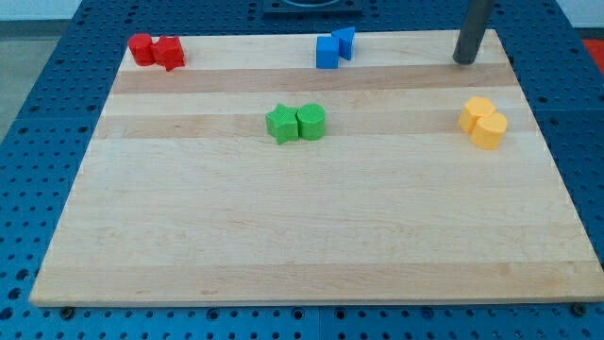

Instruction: Slightly move the blue blocks down

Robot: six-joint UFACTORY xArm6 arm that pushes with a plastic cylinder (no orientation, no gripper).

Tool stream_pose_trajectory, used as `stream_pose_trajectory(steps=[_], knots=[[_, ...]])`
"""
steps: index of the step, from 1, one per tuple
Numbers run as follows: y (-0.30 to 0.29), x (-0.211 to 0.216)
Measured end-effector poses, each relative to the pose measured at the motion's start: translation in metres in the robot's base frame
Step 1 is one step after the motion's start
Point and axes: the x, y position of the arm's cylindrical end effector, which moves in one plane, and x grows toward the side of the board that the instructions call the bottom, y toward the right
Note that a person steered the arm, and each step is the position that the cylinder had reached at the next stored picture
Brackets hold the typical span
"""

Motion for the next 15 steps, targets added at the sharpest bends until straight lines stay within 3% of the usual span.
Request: stream_pose_trajectory(steps=[3, 4, 5, 9, 11, 13, 15], knots=[[-0.031, -0.068], [-0.047, -0.068], [-0.111, -0.068], [-0.16, -0.068], [-0.169, -0.068], [-0.119, -0.068], [-0.149, -0.068]])
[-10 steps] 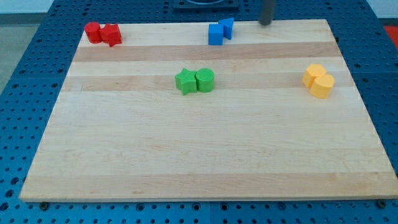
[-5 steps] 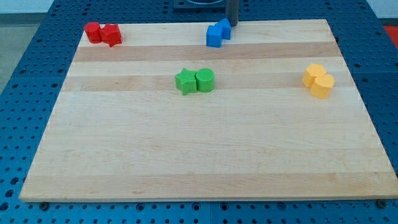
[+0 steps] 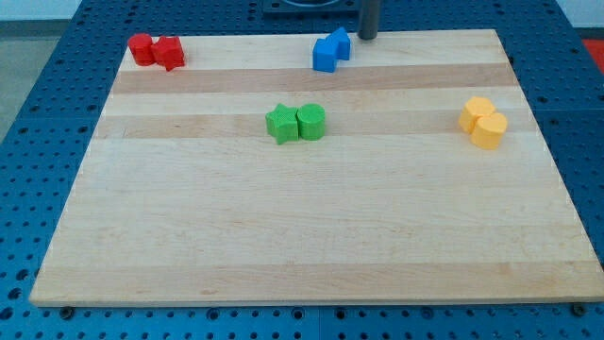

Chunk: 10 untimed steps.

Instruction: Slightly move the blue blocks down

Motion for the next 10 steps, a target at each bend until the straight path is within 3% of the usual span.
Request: stream_pose_trajectory(steps=[8, 10], knots=[[-0.036, 0.0], [-0.012, 0.0]])
